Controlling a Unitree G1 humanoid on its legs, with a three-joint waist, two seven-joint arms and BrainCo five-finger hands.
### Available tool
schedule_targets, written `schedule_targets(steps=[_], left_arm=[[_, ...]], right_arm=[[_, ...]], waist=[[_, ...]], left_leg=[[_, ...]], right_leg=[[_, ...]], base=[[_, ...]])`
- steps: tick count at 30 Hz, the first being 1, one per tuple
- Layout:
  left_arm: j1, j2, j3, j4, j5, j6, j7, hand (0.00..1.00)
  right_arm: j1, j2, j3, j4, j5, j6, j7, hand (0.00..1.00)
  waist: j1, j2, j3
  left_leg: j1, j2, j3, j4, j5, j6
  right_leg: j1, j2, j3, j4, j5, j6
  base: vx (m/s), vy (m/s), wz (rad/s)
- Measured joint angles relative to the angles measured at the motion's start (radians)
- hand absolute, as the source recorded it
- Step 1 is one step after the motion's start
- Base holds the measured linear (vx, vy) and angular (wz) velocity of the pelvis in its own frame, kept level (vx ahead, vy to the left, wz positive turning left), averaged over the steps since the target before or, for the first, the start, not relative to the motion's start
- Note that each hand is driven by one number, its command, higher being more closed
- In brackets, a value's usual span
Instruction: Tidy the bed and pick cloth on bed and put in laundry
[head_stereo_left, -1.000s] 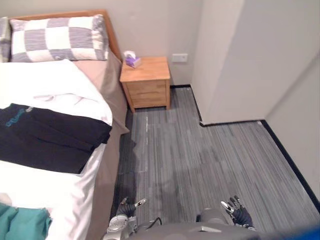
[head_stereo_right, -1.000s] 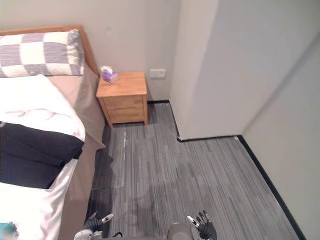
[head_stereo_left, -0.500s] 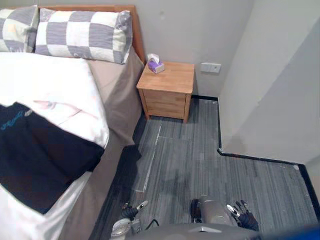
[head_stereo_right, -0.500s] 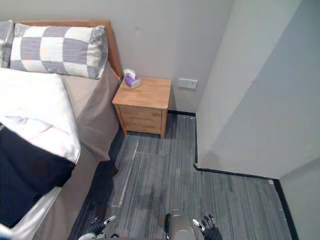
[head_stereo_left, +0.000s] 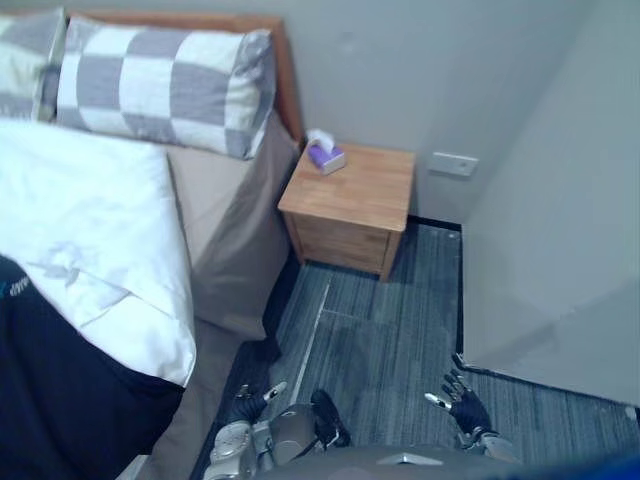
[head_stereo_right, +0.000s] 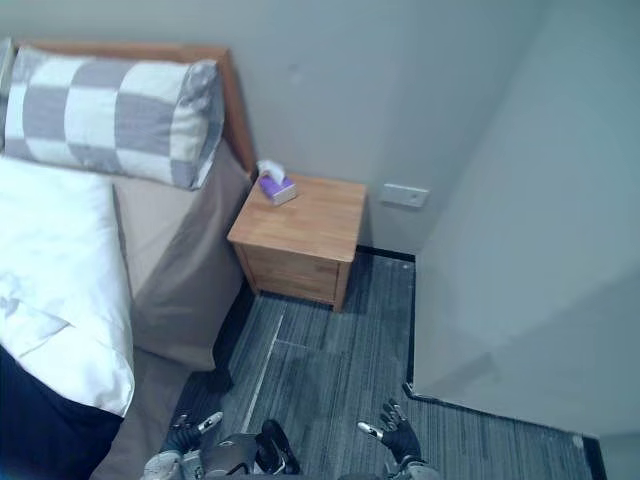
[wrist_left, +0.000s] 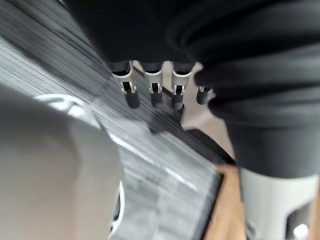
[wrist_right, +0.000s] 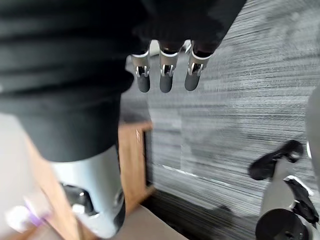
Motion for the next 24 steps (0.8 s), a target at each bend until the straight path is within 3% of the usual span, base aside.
schedule_targets(steps=[1, 3, 4, 5, 7, 9, 10, 12, 13, 14, 15, 18, 20, 24], left_arm=[[-0.001, 0.001, 0.003, 0.001, -0.018, 0.015, 0.003, 0.00], [-0.002, 0.002, -0.002, 0.013, -0.023, 0.023, 0.017, 0.00], [-0.006, 0.005, -0.031, 0.030, -0.024, 0.024, 0.020, 0.00], [-0.008, 0.018, -0.057, 0.046, -0.024, 0.024, 0.020, 0.00], [-0.007, 0.018, -0.077, 0.058, -0.024, 0.021, 0.019, 0.00], [-0.008, 0.019, -0.075, 0.060, -0.024, 0.027, 0.020, 0.00], [-0.011, 0.012, -0.075, 0.059, -0.024, 0.034, 0.020, 0.00], [-0.017, 0.009, -0.064, 0.057, -0.023, 0.052, 0.021, 0.00], [-0.017, 0.019, -0.060, 0.058, -0.023, 0.059, 0.022, 0.00], [-0.016, 0.034, -0.048, 0.056, -0.026, 0.060, 0.022, 0.00], [-0.019, 0.018, -0.006, 0.053, -0.030, 0.068, 0.034, 0.00], [0.002, -0.023, 0.037, 0.051, -0.030, 0.061, 0.036, 0.00], [0.016, -0.036, 0.066, 0.037, -0.033, 0.034, 0.036, 0.00], [0.023, -0.036, 0.096, 0.028, -0.074, 0.018, 0.032, 0.00]], right_arm=[[-0.009, -0.010, 0.020, 0.001, 0.001, 0.003, 0.002, 0.00], [-0.038, -0.012, 0.022, 0.018, 0.012, 0.009, 0.012, 0.00], [-0.044, -0.010, 0.022, 0.019, 0.020, 0.009, 0.013, 0.00], [-0.039, -0.011, 0.022, 0.020, 0.020, 0.011, 0.012, 0.00], [-0.037, -0.011, 0.027, 0.009, 0.022, 0.013, 0.011, 0.00], [-0.032, -0.014, 0.050, -0.011, 0.025, 0.013, 0.012, 0.00], [-0.022, -0.012, 0.056, -0.024, 0.028, 0.011, 0.011, 0.00], [-0.010, -0.002, 0.065, -0.024, 0.063, 0.011, 0.011, 0.00], [0.002, 0.006, 0.076, -0.023, 0.073, 0.011, 0.011, 0.00], [0.006, 0.027, 0.086, -0.021, 0.083, 0.011, 0.011, 0.00], [0.012, 0.024, 0.086, -0.002, 0.100, 0.015, 0.012, 0.00], [0.010, -0.012, 0.127, -0.002, 0.123, 0.013, 0.024, 0.00], [0.006, -0.016, 0.158, -0.003, 0.139, 0.014, 0.051, 0.00], [-0.018, -0.007, 0.225, -0.002, 0.135, 0.016, 0.092, 0.00]], waist=[[0.011, 0.001, -0.001], [0.024, 0.009, 0.000], [0.014, 0.019, 0.005], [0.006, 0.028, 0.010], [-0.002, 0.045, 0.017], [-0.009, 0.046, 0.016], [-0.010, 0.043, 0.010], [-0.007, 0.024, 0.002], [-0.005, -0.002, -0.013], [0.000, -0.040, -0.026], [0.034, -0.029, -0.026], [0.028, 0.017, -0.040], [0.032, 0.024, -0.044], [0.053, 0.000, -0.055]], left_leg=[[0.015, -0.019, -0.019, -0.010, -0.019, 0.022], [0.074, -0.051, -0.061, -0.073, -0.021, 0.022], [0.127, -0.072, -0.122, -0.117, -0.021, 0.021], [0.187, -0.083, -0.188, -0.145, -0.020, 0.020], [0.265, -0.086, -0.280, -0.178, -0.015, 0.011], [0.301, -0.086, -0.387, -0.193, -0.013, 0.005], [0.307, -0.086, -0.472, -0.206, -0.016, -0.014], [0.288, -0.094, -0.628, -0.216, -0.017, -0.051], [0.270, -0.112, -0.676, -0.210, -0.021, -0.067], [0.256, -0.139, -0.696, -0.199, -0.028, -0.082], [0.246, -0.116, -0.697, -0.165, -0.032, -0.120], [0.257, -0.061, -0.711, -0.170, -0.046, -0.144], [0.279, -0.035, -0.709, -0.181, -0.047, -0.154], [0.272, -0.012, -0.637, -0.189, -0.017, -0.191]], right_leg=[[-0.020, -0.017, -0.005, 0.085, 0.002, 0.004], [-0.139, -0.072, -0.024, 0.425, 0.053, 0.045], [-0.223, -0.100, -0.006, 0.639, 0.053, 0.060], [-0.268, -0.110, 0.012, 0.758, 0.019, 0.052], [-0.319, -0.110, 0.051, 0.794, -0.014, 0.033], [-0.370, -0.103, 0.111, 0.728, -0.034, 0.030], [-0.402, -0.097, 0.152, 0.639, -0.034, 0.030], [-0.423, -0.085, 0.275, 0.410, -0.020, 0.031], [-0.413, -0.085, 0.343, 0.277, 0.008, 0.032], [-0.403, -0.095, 0.387, 0.189, 0.055, 0.024], [-0.369, -0.084, 0.334, 0.189, 0.051, -0.003], [-0.309, -0.039, 0.314, 0.191, 0.047, -0.011], [-0.272, -0.020, 0.307, 0.176, 0.048, -0.013], [-0.244, -0.014, 0.299, 0.128, 0.053, -0.022]], base=[[0.46, 0.147, 0.55], [0.41, 0.111, 0.73], [0.44, 0.016, 1.33], [0.52, -0.007, 1.52], [0.37, -0.132, 1.62], [0.29, -0.205, 1.81], [0.21, -0.260, 2.08], [0.20, -0.379, 2.27], [0.11, -0.292, 1.69], [0.16, -0.366, 1.60], [0.19, -0.299, 1.25], [0.22, -0.224, 1.00], [0.19, -0.144, 0.51], [0.09, -0.080, 0.19]])
